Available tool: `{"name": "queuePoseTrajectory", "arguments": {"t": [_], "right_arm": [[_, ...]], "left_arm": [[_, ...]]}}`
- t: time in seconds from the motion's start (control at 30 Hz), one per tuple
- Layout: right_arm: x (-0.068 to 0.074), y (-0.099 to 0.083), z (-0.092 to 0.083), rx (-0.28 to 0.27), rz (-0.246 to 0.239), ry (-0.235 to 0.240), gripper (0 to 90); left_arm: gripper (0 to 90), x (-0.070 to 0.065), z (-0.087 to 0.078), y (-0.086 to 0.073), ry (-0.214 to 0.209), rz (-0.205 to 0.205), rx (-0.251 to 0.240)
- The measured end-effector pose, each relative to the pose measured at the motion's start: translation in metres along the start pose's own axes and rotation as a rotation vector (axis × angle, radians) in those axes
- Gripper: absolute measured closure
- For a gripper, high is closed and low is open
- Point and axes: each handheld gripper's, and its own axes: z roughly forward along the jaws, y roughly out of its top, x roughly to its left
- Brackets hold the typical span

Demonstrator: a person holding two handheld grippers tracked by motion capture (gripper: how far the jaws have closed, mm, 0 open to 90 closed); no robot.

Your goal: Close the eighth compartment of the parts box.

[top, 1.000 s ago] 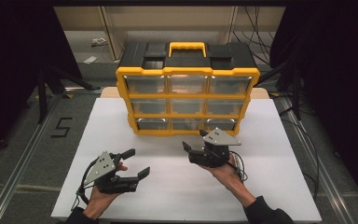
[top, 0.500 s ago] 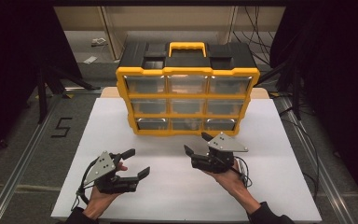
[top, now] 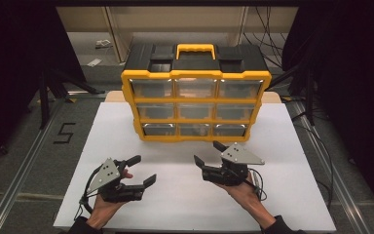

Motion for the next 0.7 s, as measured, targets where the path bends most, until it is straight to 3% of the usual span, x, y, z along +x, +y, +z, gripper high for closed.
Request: {"name": "queuePoseTrajectory", "arguments": {"t": [0.7], "right_arm": [[0.000,-0.008,-0.027,-0.047,0.029,-0.001,21.4]], "left_arm": [[18.6,0.000,-0.002,0.001,0.004,0.002,-0.009]]}}
